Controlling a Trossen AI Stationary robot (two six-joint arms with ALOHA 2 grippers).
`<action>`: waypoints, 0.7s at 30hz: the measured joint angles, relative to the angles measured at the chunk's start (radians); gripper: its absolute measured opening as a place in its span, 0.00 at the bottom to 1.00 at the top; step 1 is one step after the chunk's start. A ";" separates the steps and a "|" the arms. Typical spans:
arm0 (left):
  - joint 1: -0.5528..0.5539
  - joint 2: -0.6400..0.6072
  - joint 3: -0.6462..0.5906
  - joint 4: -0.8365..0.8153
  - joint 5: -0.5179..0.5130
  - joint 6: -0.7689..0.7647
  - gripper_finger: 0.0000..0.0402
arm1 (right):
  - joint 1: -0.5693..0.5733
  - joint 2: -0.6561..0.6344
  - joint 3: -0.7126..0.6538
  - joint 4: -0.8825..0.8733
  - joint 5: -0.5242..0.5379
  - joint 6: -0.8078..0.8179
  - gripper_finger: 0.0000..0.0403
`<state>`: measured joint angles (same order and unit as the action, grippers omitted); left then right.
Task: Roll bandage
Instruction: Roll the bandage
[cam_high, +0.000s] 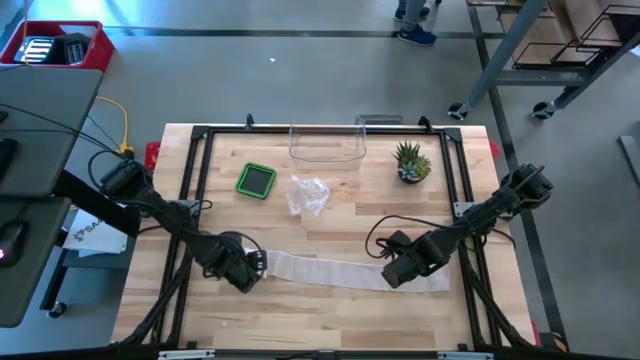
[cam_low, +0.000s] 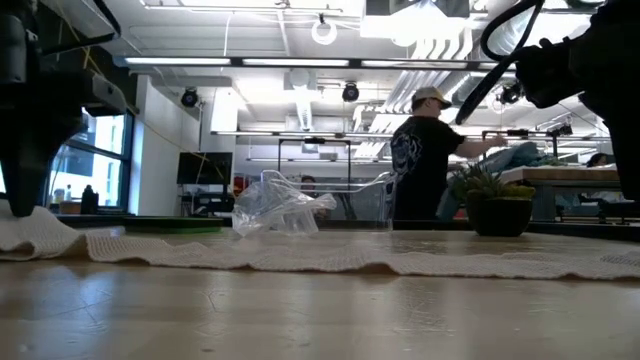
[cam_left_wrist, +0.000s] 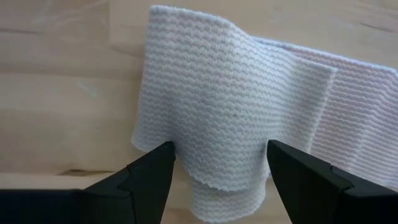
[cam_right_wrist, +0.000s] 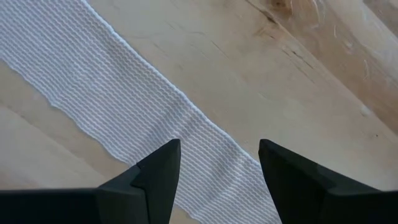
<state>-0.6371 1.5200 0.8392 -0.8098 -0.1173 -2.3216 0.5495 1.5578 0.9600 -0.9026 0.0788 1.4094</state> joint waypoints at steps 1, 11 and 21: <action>0.003 0.000 0.000 -0.002 0.001 0.007 0.63 | 0.000 0.000 0.000 0.002 0.000 0.000 0.53; 0.020 0.017 0.000 0.005 0.008 0.032 0.61 | 0.000 0.000 0.000 0.014 0.005 0.000 0.53; 0.015 0.092 0.001 0.102 0.057 0.049 0.46 | 0.000 0.000 0.000 0.017 0.015 0.005 0.53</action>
<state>-0.6221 1.6116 0.8406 -0.7081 -0.0600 -2.2728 0.5495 1.5578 0.9600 -0.8853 0.0933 1.4139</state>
